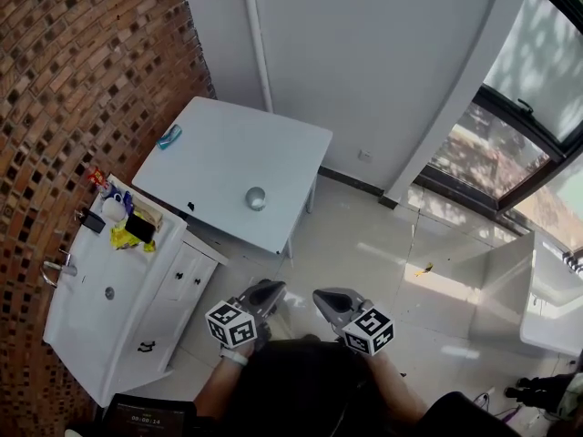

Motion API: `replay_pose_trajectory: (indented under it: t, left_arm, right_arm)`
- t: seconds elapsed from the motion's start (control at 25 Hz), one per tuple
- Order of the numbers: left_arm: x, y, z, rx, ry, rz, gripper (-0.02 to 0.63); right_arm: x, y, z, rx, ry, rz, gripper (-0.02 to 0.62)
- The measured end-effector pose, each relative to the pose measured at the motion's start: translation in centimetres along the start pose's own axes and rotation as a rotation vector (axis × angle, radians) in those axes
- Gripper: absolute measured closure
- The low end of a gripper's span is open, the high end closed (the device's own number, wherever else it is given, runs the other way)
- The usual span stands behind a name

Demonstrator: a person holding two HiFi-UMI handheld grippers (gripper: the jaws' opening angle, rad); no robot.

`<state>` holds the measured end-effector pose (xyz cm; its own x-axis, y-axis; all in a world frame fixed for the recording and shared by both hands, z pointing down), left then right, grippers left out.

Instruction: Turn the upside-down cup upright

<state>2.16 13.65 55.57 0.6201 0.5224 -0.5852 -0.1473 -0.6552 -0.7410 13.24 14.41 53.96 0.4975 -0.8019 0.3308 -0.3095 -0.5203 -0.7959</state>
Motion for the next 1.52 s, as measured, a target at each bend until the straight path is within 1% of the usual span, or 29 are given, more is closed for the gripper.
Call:
replay_pose_trajectory:
  t: [0.24, 0.52, 0.76, 0.96, 1.12, 1.32, 1.52]
  left_arm:
    - [4.3, -3.1, 0.6, 0.010, 0.015, -0.015, 0.591]
    - [7.8, -5.6, 2.0, 0.015, 0.051, -0.052, 0.591]
    - [9.8, -7.0, 3.1, 0.015, 0.098, -0.096, 0.591]
    - [11.6, -7.6, 2.7, -0.009, 0.104, -0.129, 0.591]
    - [13.0, -7.9, 2.6, -0.006, 0.111, -0.148, 0.591]
    - [13.6, -8.7, 3.2, -0.006, 0.119, -0.154, 0.591]
    - [14.1, -8.9, 3.6, 0.000, 0.133, -0.151, 0.591]
  right_arm:
    - [-2.1, -3.5, 2.8, -0.013, 0.024, -0.007, 0.603]
    - [-4.4, -6.0, 4.6, -0.018, 0.055, 0.001, 0.603]
    - [-5.8, -6.6, 5.2, -0.011, 0.098, 0.029, 0.603]
    - [-6.5, -7.1, 6.3, 0.001, 0.121, 0.029, 0.603]
    - [-6.9, -8.0, 6.9, -0.002, 0.133, 0.019, 0.603]
    - [-7.6, -8.3, 7.3, -0.007, 0.149, 0.042, 0.603]
    - [-7.4, -8.7, 7.5, -0.012, 0.147, 0.033, 0.603]
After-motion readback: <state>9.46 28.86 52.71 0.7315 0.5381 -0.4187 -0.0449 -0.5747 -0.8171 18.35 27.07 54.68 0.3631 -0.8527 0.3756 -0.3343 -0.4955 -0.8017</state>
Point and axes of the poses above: the fingertips, and each gripper's own axes: z backward along the fingers, x to its right, y out of its top, the point moved 3 cm from there along z, backward along the fingers, and after that the axes turned 11 degrees about -x, right-handed, at the moved point
